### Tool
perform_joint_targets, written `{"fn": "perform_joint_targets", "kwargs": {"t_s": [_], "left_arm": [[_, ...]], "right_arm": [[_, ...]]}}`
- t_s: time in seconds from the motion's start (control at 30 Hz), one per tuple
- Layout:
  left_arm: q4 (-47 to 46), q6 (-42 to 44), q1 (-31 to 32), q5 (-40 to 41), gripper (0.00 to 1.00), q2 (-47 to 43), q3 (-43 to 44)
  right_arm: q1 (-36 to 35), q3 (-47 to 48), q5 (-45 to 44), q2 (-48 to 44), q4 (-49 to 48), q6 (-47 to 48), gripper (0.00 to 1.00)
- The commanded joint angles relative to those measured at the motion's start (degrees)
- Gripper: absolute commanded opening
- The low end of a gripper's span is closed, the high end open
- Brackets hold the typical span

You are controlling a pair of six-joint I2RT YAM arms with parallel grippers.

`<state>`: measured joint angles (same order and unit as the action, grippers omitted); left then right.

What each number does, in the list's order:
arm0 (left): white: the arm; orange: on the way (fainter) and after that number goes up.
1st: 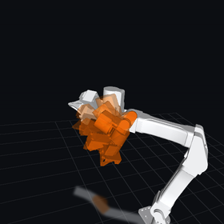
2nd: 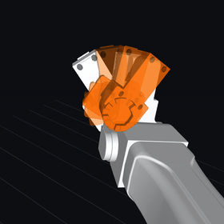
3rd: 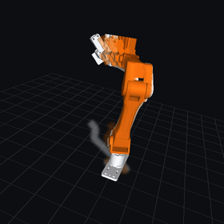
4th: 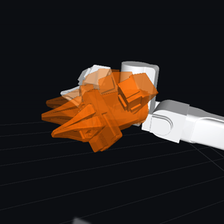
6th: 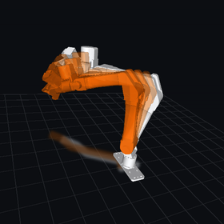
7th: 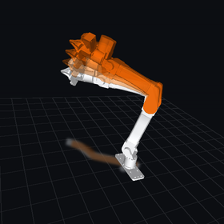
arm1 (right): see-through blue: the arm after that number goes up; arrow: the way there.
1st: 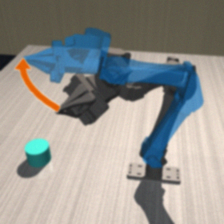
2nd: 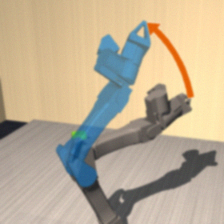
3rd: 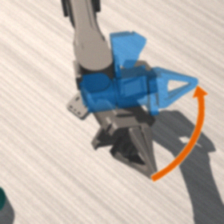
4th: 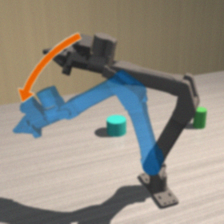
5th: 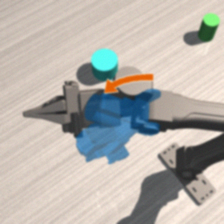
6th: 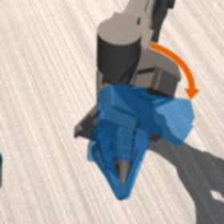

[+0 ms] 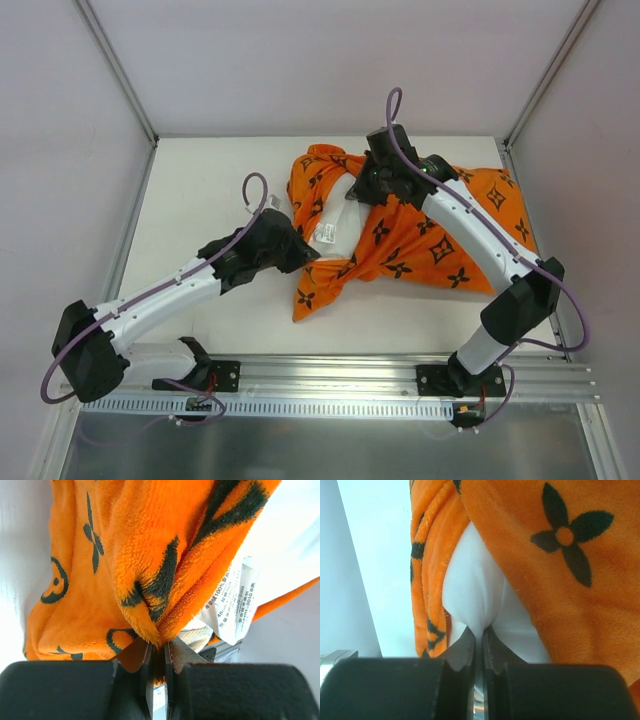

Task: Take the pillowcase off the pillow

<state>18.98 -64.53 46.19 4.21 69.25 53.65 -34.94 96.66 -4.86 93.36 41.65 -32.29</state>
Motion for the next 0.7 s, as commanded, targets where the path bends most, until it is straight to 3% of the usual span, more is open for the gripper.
{"fn": "perform_joint_targets", "kwargs": {"t_s": [0.0, 0.37, 0.43, 0.47, 0.5, 0.53, 0.6, 0.63, 0.67], "left_arm": [[10.11, -0.86, 1.18, -2.89, 0.0, -1.84, -6.53], [10.11, -0.07, 1.18, -3.68, 0.0, -2.54, -13.04], [9.93, 1.15, 1.18, -3.86, 0.35, -2.2, -12.17], [10.02, 1.6, 1.18, -3.86, 0.45, -2.02, -11.82], [9.93, 2.21, 1.18, -3.86, 0.46, -1.76, -11.46], [9.93, 3.09, 1.18, -3.68, 0.4, -1.32, -10.5], [9.93, 3.54, 1.18, -3.07, 0.17, -1.05, -9.79], [9.93, 3.62, 1.18, -2.72, 0.0, -0.62, -8.83], [10.02, 3.71, 1.18, -2.63, 0.0, -0.35, -8.48]], "right_arm": [[4.44, 7.05, -4.02, -2.74, -12.64, -3.12, 0.01], [7.52, 3.8, -0.5, -8.28, -13.61, -2.95, 0.01], [7.6, 1.96, -0.15, -8.72, -13.96, -2.78, 0.01], [7.52, 1.34, 0.03, -9.07, -14.05, -2.69, 0.01], [7.6, 0.64, 0.46, -9.25, -14.31, -2.86, 0.01], [7.6, -0.85, 0.82, -9.34, -14.75, -3.3, 0.01], [7.6, -2.17, 1.35, -9.86, -15.81, -3.91, 0.01], [7.6, -3.14, 1.43, -10.04, -15.98, -4.18, 0.01], [7.52, -3.32, 1.35, -10.13, -16.07, -4.18, 0.01]]}}
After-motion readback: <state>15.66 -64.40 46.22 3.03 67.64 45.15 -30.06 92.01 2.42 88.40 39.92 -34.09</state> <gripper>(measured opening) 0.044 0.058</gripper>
